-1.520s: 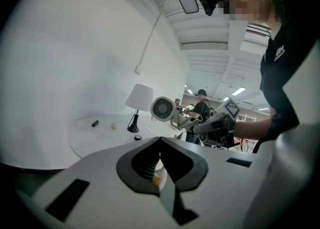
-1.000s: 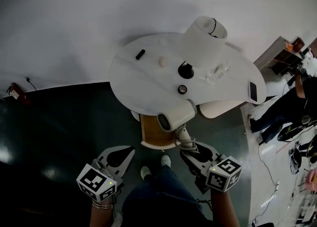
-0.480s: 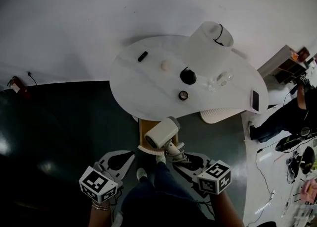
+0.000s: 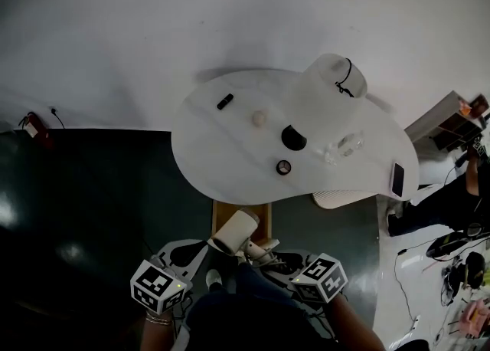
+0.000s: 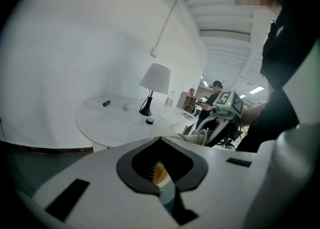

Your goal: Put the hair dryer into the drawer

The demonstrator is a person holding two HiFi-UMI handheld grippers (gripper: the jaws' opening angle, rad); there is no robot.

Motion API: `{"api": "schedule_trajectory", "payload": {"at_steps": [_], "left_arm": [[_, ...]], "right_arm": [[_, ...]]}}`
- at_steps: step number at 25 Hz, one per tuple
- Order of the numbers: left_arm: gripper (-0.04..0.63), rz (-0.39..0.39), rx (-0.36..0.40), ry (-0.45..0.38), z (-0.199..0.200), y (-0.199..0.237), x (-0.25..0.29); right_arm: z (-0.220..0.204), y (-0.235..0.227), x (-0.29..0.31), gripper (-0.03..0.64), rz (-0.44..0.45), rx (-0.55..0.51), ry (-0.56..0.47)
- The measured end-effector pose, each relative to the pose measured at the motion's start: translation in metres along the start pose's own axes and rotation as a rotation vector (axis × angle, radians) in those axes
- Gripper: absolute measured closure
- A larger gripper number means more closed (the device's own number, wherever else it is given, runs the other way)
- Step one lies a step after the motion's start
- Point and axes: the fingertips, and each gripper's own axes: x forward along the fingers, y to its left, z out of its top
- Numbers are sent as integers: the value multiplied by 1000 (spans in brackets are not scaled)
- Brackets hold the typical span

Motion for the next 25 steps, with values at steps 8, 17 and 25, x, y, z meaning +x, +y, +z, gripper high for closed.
{"api": "schedule_trajectory", "payload": {"at_steps": [8, 17, 25], "left_arm": [[580, -1, -115, -37, 2, 1, 27], [580, 48, -158, 12, -13, 3, 48], [580, 103, -200, -5, -12, 0, 64]], "right_arm": [[-32, -35, 21, 411, -2, -60, 164], [-42, -60, 29, 410, 4, -28, 236], [-47, -73, 38, 410, 42, -1, 281]]}}
